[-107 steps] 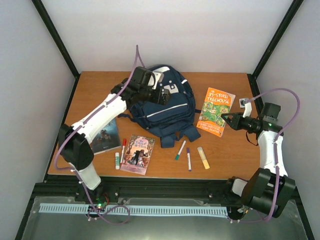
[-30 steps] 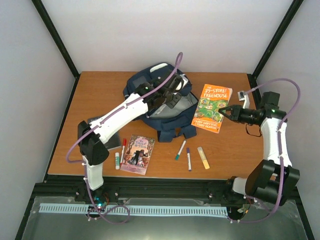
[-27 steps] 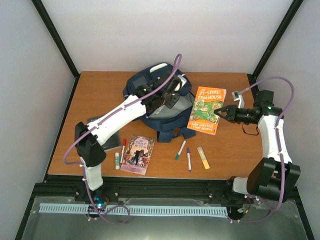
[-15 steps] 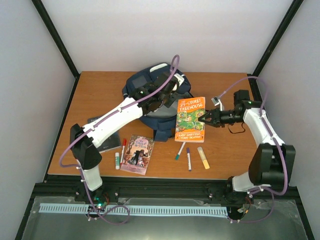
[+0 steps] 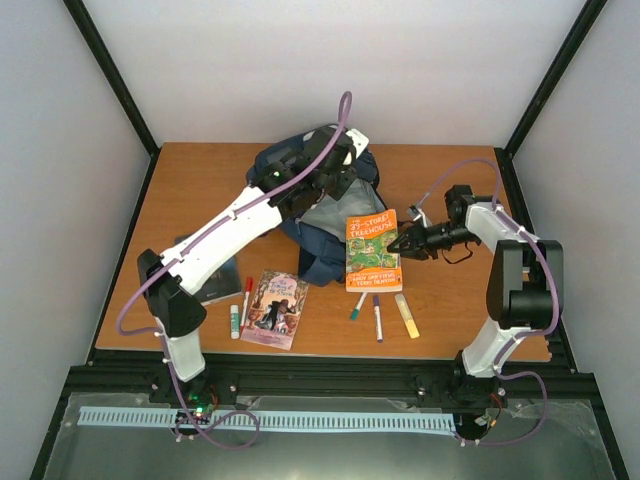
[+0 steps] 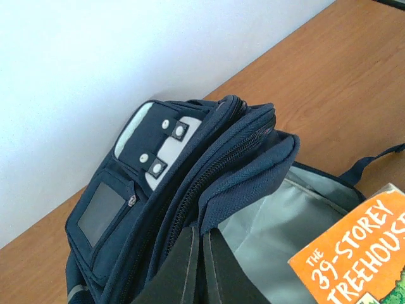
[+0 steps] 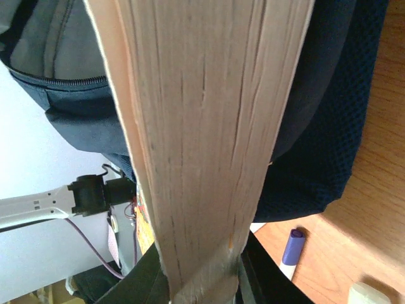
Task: Pack the student bag
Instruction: Place the book in the student bag.
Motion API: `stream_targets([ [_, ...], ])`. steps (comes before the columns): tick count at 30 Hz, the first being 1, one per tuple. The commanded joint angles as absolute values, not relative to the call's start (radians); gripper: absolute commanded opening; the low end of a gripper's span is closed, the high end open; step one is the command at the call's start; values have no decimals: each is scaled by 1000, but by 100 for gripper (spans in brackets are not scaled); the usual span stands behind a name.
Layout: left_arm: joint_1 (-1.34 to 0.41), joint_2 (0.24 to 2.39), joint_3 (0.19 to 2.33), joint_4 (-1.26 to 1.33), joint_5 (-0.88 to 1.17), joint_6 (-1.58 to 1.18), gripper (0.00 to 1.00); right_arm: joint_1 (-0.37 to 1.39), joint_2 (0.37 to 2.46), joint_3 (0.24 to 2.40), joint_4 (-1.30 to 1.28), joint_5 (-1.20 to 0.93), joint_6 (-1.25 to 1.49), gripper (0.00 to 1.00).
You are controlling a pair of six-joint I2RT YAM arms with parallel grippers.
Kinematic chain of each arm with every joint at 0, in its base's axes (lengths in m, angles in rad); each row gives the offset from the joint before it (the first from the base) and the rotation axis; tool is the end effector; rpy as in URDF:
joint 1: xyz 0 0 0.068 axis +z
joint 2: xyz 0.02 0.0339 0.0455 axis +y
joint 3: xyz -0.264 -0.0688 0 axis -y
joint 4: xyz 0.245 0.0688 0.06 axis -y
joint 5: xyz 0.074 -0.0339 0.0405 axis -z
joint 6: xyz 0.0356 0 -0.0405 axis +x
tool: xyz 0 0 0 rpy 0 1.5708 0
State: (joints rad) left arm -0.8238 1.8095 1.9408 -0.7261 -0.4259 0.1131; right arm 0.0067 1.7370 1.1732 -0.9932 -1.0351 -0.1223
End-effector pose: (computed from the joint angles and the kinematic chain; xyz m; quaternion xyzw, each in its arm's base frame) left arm 0.2864 -0.2876 0.4019 0.3014 0.8151 0.0156 0.4946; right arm 0.3039 0.0326 0.2015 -0.0594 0.8670 0.4936 0.0346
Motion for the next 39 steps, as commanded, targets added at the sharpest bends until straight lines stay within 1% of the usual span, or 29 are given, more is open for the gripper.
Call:
stream_targets([
  [1, -825, 1797, 2077, -616, -437, 121, 1, 24, 1747, 1171, -962, -964, -131, 3],
  [6, -818, 1817, 2160, -636, -434, 121, 1, 26, 1784, 1165, -949, -904, -121, 3],
  [12, -774, 1837, 2285, -685, -372, 78, 1, 26, 1801, 1169, -932, -812, -107, 3],
  [17, -688, 1835, 2376, -768, -205, 7, 1, 20, 1807, 1165, -918, -769, -100, 3],
  [23, -600, 1819, 2415, -838, 2, -53, 1, 15, 1810, 1173, -916, -718, -98, 3],
  [29, -537, 1836, 2484, -904, 145, -71, 1, 13, 1799, 1162, -902, -669, -100, 3],
  [33, -505, 1844, 2513, -905, 242, -137, 1, 10, 1781, 1169, -911, -638, -110, 3],
  [36, -499, 1860, 2509, -899, 298, -174, 1, 10, 1773, 1172, -909, -652, -113, 3],
  [39, -499, 1877, 2426, -900, 315, -189, 1, 10, 1762, 1186, -914, -691, -120, 3],
])
